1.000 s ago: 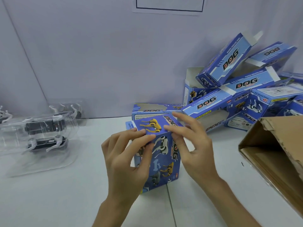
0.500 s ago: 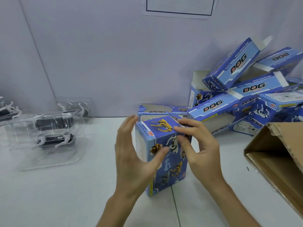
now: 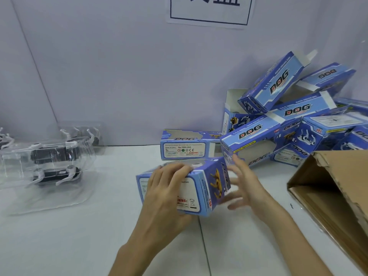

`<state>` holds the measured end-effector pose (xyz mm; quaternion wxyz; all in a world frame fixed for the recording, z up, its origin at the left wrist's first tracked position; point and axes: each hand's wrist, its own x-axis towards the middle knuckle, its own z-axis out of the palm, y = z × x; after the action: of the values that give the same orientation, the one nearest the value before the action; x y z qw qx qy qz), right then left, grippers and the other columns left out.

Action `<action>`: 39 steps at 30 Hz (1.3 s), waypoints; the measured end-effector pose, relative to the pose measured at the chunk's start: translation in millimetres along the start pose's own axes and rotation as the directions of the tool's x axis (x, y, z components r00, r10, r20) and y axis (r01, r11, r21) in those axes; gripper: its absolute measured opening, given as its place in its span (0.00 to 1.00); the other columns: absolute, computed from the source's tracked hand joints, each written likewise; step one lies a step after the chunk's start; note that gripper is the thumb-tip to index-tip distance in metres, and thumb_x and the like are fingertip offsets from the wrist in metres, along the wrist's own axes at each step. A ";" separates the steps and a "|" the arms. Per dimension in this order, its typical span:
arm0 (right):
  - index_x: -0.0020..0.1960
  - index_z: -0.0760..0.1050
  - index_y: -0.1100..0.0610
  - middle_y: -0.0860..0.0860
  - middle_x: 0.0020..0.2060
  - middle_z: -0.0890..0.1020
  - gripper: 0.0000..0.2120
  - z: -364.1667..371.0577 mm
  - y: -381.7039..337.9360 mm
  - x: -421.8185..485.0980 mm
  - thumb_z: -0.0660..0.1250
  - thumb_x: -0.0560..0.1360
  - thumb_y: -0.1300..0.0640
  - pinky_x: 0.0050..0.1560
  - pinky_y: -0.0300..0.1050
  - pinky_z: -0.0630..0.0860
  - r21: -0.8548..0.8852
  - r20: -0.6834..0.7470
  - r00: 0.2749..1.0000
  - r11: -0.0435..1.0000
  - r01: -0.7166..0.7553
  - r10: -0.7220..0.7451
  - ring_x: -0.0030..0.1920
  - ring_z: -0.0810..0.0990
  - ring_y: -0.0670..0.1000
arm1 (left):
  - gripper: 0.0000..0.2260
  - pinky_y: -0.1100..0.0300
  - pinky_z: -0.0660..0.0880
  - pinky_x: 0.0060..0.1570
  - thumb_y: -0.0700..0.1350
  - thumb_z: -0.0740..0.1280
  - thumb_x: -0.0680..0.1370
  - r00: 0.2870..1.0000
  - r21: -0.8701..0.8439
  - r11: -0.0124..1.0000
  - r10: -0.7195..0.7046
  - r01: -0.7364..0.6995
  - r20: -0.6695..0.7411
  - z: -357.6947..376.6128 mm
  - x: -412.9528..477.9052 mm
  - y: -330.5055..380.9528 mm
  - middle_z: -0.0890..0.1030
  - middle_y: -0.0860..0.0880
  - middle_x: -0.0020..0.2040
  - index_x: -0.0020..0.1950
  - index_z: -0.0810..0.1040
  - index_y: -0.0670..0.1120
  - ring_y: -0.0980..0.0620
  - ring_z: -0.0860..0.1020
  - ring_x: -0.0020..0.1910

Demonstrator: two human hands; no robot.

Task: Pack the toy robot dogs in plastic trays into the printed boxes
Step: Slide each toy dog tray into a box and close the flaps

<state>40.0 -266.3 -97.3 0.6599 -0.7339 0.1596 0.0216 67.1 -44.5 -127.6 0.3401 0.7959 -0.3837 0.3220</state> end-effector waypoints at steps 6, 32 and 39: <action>0.57 0.82 0.57 0.59 0.42 0.80 0.40 -13.5 4.9 -4.0 0.55 0.71 0.24 0.31 0.42 0.72 0.095 0.225 0.974 0.994 -0.058 0.036 0.35 0.77 0.56 | 0.47 0.46 0.56 0.74 0.42 0.85 0.57 0.996 0.108 0.991 0.079 -0.082 0.036 6.1 -1.0 7.1 0.66 0.48 0.73 0.72 0.66 0.55 0.44 0.64 0.74; 0.54 0.75 0.57 0.46 0.49 0.79 0.13 -52.8 3.7 1.4 0.67 0.73 0.69 0.43 0.27 0.71 -0.022 -0.916 0.264 0.694 0.720 -0.302 0.43 0.78 0.37 | 0.17 0.63 0.73 0.46 0.38 0.70 0.76 0.898 -0.333 0.887 -0.396 0.320 -0.193 2.3 3.4 17.3 0.68 0.63 0.63 0.61 0.72 0.54 0.60 0.80 0.51; 0.71 0.70 0.54 0.51 0.75 0.64 0.31 -32.1 25.5 23.7 0.76 0.71 0.63 0.51 0.43 0.73 -0.480 -0.614 0.482 0.780 0.401 -0.625 0.54 0.78 0.50 | 0.21 0.41 0.65 0.63 0.38 0.76 0.71 0.852 0.132 0.878 -0.394 0.460 -0.345 -11.5 8.6 -10.8 0.71 0.44 0.71 0.62 0.78 0.44 0.41 0.69 0.71</action>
<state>50.1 -304.5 -123.5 0.4017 -0.7710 0.1814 -0.4598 77.4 -33.7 -117.6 0.3732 0.8325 -0.1026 0.3965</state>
